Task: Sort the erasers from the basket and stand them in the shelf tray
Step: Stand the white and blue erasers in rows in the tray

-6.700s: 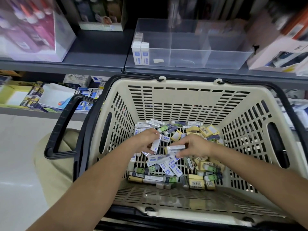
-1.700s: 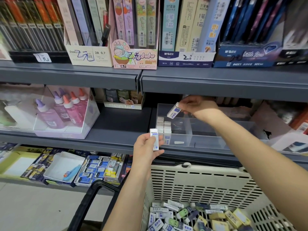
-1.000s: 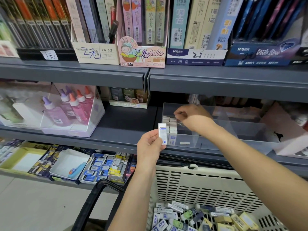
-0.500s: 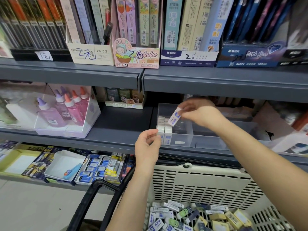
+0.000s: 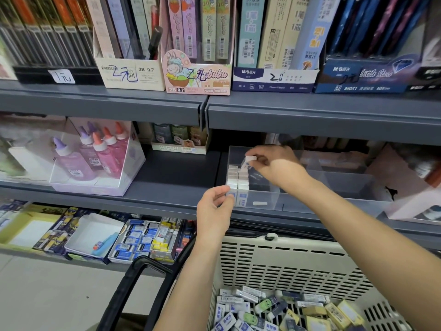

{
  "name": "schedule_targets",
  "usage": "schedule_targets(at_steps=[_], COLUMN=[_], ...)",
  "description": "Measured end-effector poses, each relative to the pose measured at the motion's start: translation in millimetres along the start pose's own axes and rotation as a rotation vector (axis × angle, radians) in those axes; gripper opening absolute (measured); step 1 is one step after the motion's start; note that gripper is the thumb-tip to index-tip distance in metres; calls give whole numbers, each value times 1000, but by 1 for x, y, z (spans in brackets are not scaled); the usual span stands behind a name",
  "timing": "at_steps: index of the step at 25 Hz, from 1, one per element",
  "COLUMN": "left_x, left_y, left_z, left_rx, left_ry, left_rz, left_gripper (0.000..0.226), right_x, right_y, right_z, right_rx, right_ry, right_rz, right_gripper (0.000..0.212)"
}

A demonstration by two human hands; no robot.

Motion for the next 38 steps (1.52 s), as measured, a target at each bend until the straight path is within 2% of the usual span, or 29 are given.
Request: schedule_targets(at_steps=[4,6,9,11,13,16,20,24,26,29,32,38], left_x=[1,1,-3,-3,0,5,8,10,10,13,12,3], left_y=[0,0,-13,-27,-35,-37,-36,-36,-37,-39,-40,-41], left_z=[1,-2,-15,-24,-27,-23,-24,-22,-20,-18,-17,-22], left_rx=[3,7,31,113,170,149,141,203,221,211,184,214], left_ry=[13,-21,-402,-655,-788,-866,-827,-620,-538,-507,-490,-416], left_rz=[11,-46,-253,-271,-257,-325,-327,-279,-258,-247,-254,-181], left_gripper=[22,24,28,38,43,45,43,38,41,49,56,44], right_x=[1,1,0,-2,-3,-5,-3,5,4,2,2,-4], right_y=[-10,-14,-17,-17,-18,-19,-16,-16,-16,-13,-6,-6], right_z=[3,4,4,4,3,4,-5,-24,-27,-32,-37,-30], right_rx=[57,89,104,102,101,91,104,190,167,120,138,240], right_ry=[-57,-59,-96,-99,-107,-98,-36,-4,22,31,28,-17], right_rz=[-42,-71,-97,-96,-85,-76,-79,-70,-85,-92,-86,-109], right_gripper=[25,25,24,24,24,25,24,26,27,23,31,35])
Point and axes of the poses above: each hand's wrist, its own y-axis away from the middle knuckle, its own z-axis out of the back of the hand, x = y × z, the point moved 2 cm from there along -y, towards the middle knuckle, and after that the axes turned 10 degrees about y, right-handed, at the moved point
